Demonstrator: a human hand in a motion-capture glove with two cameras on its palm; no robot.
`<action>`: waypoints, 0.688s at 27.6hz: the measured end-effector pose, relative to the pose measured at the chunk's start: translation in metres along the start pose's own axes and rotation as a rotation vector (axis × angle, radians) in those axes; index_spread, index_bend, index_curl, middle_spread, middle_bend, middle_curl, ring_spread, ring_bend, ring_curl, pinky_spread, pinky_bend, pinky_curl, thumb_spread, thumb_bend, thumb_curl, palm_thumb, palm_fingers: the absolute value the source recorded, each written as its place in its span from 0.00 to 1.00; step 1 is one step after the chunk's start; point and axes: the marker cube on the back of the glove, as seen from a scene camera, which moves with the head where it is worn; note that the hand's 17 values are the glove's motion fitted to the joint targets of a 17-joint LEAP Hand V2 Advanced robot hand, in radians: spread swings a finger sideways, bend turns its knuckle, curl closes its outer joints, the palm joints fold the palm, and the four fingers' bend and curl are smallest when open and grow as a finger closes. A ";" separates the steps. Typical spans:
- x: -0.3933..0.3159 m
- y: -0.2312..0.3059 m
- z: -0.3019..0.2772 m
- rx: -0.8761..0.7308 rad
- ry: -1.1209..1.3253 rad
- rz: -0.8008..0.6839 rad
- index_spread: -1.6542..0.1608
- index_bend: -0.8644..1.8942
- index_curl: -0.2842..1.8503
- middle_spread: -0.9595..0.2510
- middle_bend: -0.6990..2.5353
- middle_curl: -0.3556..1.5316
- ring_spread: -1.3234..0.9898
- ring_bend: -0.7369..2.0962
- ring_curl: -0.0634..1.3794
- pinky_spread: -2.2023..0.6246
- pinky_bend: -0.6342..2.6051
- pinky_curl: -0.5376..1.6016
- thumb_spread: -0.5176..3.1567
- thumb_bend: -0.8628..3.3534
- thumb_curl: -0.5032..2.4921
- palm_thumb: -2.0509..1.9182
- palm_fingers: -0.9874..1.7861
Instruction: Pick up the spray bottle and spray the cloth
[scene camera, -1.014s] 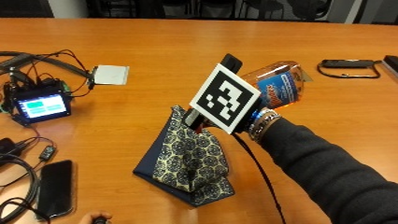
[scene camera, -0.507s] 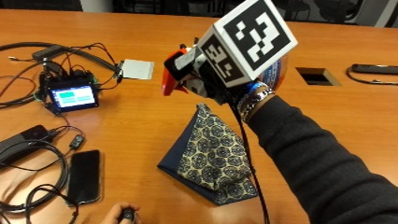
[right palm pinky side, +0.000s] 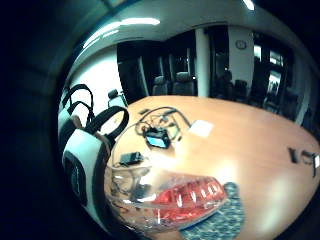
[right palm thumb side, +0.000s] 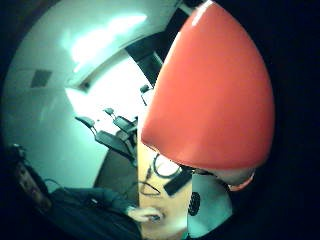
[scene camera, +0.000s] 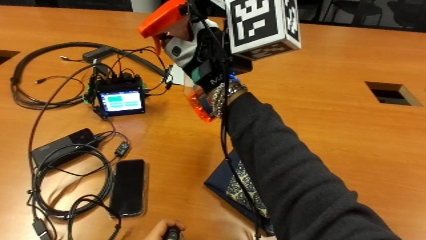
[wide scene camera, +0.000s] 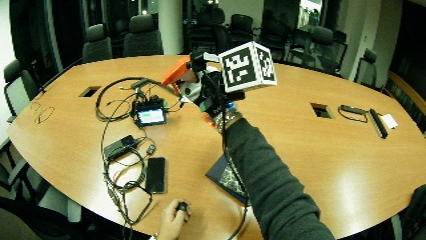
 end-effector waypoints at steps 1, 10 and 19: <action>0.008 0.001 0.012 0.003 -0.059 0.065 0.76 0.40 0.41 0.61 0.40 0.46 0.48 0.52 0.37 0.67 0.36 0.46 0.26 0.20 0.42 0.75 0.86; 0.068 0.039 0.095 0.005 -0.290 0.408 0.76 0.40 0.41 0.61 0.40 0.46 0.48 0.52 0.37 0.67 0.36 0.46 0.26 0.20 0.42 0.75 0.85; 0.096 0.087 0.128 0.000 -0.280 0.524 0.76 0.40 0.41 0.61 0.40 0.46 0.48 0.52 0.37 0.67 0.36 0.46 0.27 0.20 0.43 0.75 0.85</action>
